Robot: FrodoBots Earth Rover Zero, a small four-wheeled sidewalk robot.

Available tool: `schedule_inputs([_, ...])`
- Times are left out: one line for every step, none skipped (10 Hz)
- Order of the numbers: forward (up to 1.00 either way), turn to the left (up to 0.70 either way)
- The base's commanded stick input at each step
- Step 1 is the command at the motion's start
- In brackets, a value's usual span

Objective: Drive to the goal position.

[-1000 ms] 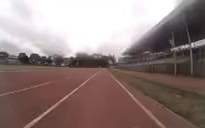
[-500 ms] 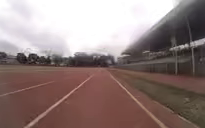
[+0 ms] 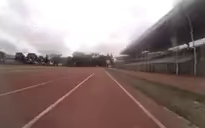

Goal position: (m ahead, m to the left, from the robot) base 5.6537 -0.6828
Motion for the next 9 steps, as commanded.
schedule_inputs([0.7, 0.0])
schedule_inputs([0.7, 0.0])
schedule_inputs([0.7, 0.0])
schedule_inputs([0.7, 0.0])
schedule_inputs([0.7, 0.0])
schedule_inputs([0.7, 0.0])
schedule_inputs([0.7, 0.0])
schedule_inputs([0.7, 0.0])
schedule_inputs([0.7, 0.0])
